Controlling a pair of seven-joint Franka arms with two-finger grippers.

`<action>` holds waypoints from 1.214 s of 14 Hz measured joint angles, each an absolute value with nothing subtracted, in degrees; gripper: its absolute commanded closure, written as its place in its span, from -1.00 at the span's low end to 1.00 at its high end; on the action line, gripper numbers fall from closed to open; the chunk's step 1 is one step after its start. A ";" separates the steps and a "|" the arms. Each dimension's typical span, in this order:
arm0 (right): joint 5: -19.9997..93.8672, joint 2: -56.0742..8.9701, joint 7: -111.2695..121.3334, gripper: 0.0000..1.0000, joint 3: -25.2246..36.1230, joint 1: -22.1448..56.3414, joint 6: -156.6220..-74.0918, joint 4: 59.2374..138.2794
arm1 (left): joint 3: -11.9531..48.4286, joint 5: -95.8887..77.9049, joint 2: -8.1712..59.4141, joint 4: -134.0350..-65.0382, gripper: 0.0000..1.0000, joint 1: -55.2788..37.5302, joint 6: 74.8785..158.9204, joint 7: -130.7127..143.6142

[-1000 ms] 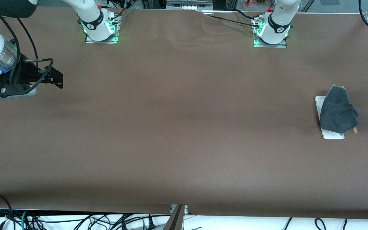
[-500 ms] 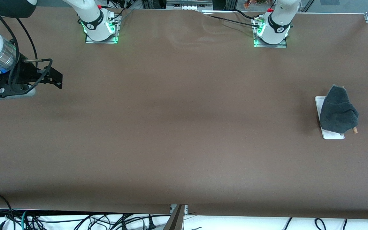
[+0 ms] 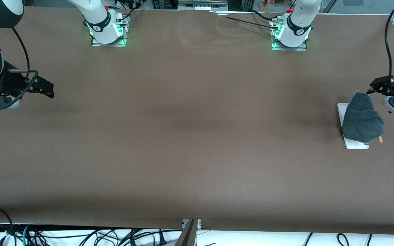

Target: Pass towel and hang on rack

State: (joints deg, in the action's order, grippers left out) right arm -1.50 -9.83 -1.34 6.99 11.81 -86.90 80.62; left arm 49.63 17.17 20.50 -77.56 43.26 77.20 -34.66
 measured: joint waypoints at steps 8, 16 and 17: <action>-0.60 -9.83 -1.39 -1.00 6.90 11.89 -84.42 80.67 | 25.04 0.33 11.24 -81.36 -1.00 22.22 76.68 -13.60; 0.03 -9.50 -1.41 -1.00 6.91 11.89 -83.95 81.66 | 3.52 -1.46 0.54 -96.66 -1.00 1.80 97.25 -2.15; 0.04 -9.45 -1.41 -1.00 6.91 11.89 -83.96 81.67 | 3.52 -1.46 -0.55 -97.65 -1.00 0.78 97.24 0.25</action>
